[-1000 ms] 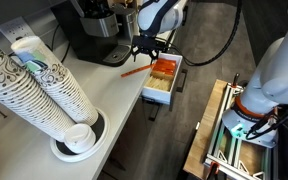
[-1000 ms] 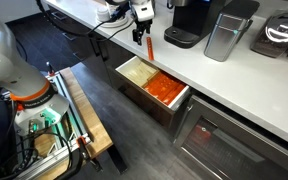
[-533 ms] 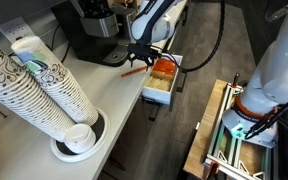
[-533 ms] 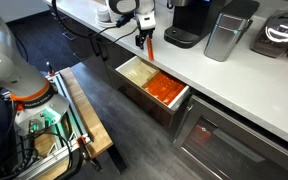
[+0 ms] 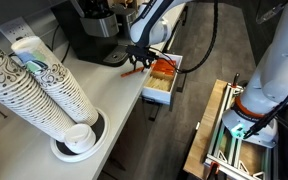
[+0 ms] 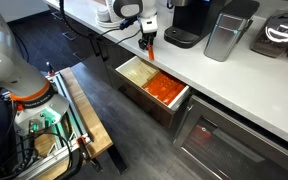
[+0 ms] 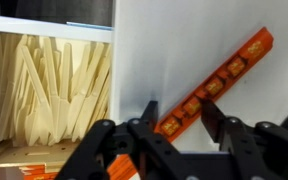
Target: Pick up the white objects from the kitchen counter and put them in the left side of the open drawer, pick up the red packet from the kitchen counter and put it in the right side of the open drawer
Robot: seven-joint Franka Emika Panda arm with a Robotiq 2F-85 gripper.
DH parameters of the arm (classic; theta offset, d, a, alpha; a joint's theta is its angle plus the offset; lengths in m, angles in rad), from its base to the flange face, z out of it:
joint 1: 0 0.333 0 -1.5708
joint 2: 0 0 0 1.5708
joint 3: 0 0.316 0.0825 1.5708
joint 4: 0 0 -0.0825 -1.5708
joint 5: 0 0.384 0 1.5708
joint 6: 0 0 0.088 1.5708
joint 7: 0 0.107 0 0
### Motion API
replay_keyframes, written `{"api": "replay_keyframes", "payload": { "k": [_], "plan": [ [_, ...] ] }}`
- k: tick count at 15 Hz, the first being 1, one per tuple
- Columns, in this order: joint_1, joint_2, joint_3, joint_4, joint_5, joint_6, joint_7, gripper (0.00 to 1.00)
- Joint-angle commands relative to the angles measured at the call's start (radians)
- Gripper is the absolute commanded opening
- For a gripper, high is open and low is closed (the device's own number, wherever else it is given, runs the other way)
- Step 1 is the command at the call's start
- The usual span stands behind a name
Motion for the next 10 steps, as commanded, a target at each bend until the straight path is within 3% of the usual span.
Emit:
{"api": "replay_keyframes", "payload": {
  "k": [1,3,6,7,10],
  "plan": [
    [0.009,0.022,-0.015,0.010,0.003,0.021,0.030,0.19],
    [0.008,0.019,-0.023,0.010,-0.007,0.016,0.044,0.07],
    [0.007,0.013,-0.033,0.007,-0.021,0.022,0.062,0.00],
    [0.006,0.010,-0.036,0.005,-0.022,0.022,0.065,0.06],
    [0.004,-0.012,-0.053,-0.009,-0.032,0.024,0.080,0.06]
  ]
}}
